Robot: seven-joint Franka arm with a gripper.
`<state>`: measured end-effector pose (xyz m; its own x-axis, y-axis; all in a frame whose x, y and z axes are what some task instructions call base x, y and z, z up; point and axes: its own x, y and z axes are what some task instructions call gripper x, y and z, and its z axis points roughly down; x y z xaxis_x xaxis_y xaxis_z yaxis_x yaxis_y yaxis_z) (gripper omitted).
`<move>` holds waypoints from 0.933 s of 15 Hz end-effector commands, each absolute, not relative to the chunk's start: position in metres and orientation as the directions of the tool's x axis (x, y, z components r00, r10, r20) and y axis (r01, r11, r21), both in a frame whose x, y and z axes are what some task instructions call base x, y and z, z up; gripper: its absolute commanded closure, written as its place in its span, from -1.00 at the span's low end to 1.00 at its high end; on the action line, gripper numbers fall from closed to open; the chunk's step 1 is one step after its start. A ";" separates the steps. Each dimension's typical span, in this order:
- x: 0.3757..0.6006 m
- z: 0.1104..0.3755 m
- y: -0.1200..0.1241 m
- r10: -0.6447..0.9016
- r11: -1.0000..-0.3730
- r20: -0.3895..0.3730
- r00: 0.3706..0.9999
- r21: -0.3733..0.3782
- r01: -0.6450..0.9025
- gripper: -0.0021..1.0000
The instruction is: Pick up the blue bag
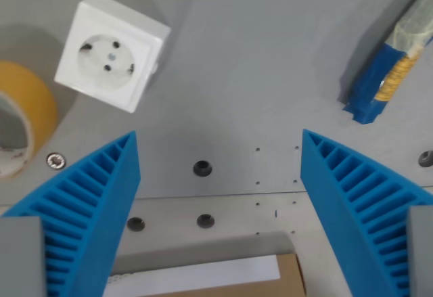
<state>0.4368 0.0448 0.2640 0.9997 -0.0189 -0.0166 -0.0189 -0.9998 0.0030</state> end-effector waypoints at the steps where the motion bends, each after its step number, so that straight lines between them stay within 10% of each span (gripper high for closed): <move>1: 0.440 0.252 0.030 -0.116 -0.993 0.045 0.992 -0.001 -0.116 -1.00; 14: 0.459 0.192 -0.042 -0.387 -0.922 0.137 0.912 -0.032 -0.386 -1.00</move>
<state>0.4608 -0.0403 0.1959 0.9746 -0.2237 0.0129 -0.2236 -0.9746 -0.0109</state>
